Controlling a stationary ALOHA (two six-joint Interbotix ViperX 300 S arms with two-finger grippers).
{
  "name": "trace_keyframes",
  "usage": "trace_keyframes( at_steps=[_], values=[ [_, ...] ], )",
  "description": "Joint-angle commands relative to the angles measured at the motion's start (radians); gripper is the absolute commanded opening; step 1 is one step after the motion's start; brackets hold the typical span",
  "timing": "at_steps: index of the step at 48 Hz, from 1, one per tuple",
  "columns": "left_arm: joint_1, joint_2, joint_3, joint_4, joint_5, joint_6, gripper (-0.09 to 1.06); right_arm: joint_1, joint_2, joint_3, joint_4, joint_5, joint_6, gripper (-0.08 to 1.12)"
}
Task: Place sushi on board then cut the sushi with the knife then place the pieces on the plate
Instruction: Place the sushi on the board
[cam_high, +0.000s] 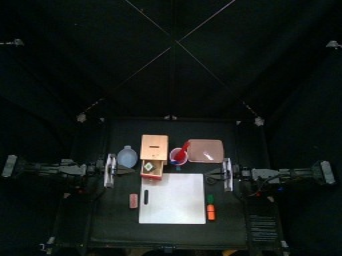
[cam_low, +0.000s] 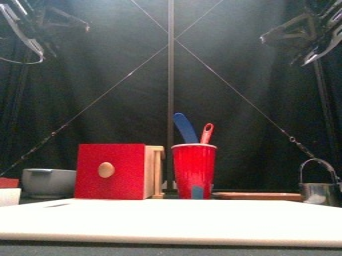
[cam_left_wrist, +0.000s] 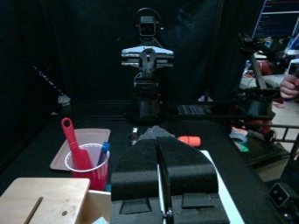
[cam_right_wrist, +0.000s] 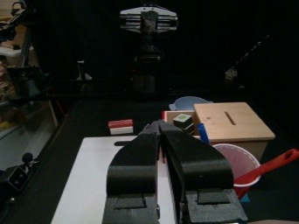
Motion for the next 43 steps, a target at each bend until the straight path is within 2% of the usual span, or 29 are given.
trace_keyframes(
  at_steps=[1, 11, 13, 18, 23, 29, 37, 43],
  values=[
    [0.009, 0.055, -0.014, 0.003, -0.054, 0.006, 0.01, -0.044, 0.058, -0.055, 0.005, -0.008, 0.006, 0.08],
    [0.037, 0.091, -0.015, 0.015, -0.11, 0.008, 0.02, -0.147, 0.285, -0.198, 0.009, 0.009, 0.009, 0.12],
    [0.055, 0.089, -0.014, 0.02, -0.115, 0.006, 0.02, -0.16, 0.328, -0.236, 0.011, 0.023, 0.011, 0.14],
    [0.078, 0.089, -0.014, 0.02, -0.115, 0.005, 0.02, -0.17, 0.422, -0.336, 0.034, 0.087, 0.011, 0.22],
    [0.087, 0.089, -0.011, 0.018, -0.114, 0.003, 0.02, -0.17, 0.52, -0.449, 0.075, 0.178, 0.011, 0.37],
    [0.1, 0.089, -0.011, 0.003, -0.112, 0.002, 0.02, -0.17, 0.623, -0.568, 0.149, 0.299, 0.011, 0.55],
    [0.106, 0.089, 0.003, -0.018, -0.114, 0.003, 0.02, -0.166, 0.744, -0.735, 0.244, 0.526, 0.014, 0.87],
    [0.117, 0.087, 0.02, -0.023, -0.112, 0.003, 0.02, -0.166, 0.815, -0.841, 0.267, 0.646, 0.014, 1.0]
  ],
)
